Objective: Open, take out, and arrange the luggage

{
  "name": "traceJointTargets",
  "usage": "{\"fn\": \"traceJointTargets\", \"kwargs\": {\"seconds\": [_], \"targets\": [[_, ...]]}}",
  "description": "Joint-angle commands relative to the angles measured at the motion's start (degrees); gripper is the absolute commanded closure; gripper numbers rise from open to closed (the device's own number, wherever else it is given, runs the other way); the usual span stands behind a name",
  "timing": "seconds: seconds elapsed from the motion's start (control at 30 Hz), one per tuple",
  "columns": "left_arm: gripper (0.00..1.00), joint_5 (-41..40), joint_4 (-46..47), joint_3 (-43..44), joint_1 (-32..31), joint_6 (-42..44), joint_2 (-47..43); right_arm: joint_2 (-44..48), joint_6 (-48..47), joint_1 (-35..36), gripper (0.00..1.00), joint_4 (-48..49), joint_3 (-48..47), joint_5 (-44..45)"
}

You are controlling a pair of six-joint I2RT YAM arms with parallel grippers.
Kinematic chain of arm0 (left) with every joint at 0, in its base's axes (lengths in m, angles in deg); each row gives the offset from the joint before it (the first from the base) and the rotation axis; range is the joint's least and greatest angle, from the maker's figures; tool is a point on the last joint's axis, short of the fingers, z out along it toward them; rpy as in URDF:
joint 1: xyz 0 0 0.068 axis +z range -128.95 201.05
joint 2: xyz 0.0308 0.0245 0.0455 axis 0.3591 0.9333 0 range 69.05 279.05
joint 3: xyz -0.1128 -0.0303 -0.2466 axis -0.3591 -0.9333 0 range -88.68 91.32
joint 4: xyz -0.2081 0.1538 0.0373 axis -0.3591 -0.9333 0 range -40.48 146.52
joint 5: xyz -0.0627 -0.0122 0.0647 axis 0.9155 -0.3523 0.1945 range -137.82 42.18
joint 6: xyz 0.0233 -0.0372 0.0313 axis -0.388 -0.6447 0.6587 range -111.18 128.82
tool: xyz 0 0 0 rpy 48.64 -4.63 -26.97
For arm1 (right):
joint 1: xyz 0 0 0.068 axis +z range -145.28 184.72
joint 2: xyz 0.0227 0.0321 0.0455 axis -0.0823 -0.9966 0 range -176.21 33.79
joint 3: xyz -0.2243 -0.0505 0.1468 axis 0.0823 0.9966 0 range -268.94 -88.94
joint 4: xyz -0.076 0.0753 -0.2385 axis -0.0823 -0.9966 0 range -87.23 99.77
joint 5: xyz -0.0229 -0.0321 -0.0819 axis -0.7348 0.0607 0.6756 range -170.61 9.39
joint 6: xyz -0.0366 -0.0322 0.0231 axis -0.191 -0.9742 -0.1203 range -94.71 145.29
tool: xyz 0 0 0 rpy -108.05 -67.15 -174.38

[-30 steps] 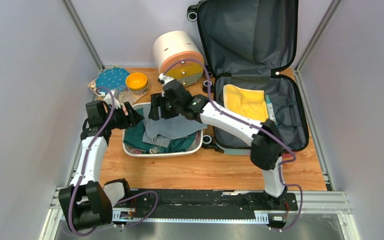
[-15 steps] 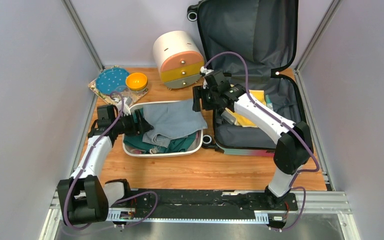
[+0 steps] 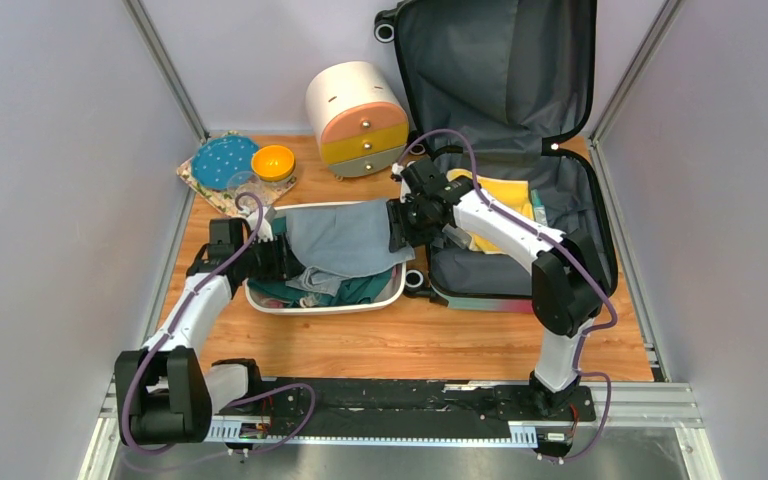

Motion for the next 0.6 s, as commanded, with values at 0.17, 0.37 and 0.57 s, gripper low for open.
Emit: {"fn": "traceJointTargets", "kwargs": {"seconds": [0.17,0.37,0.57], "targets": [[1.00,3.9,-7.8,8.5,-0.3,5.7,-3.6,2.3,-0.7,0.1,1.00,0.1,0.6,-12.7],[1.00,-4.9,-19.6,17.0,2.9,12.2,-3.5,5.4,1.7,1.2,1.00,3.1,1.6,-18.3],[1.00,-6.4,-22.6,13.3,6.7,15.6,0.9,-0.4,0.9,2.2,1.00,2.4,1.8,-16.8]]}}
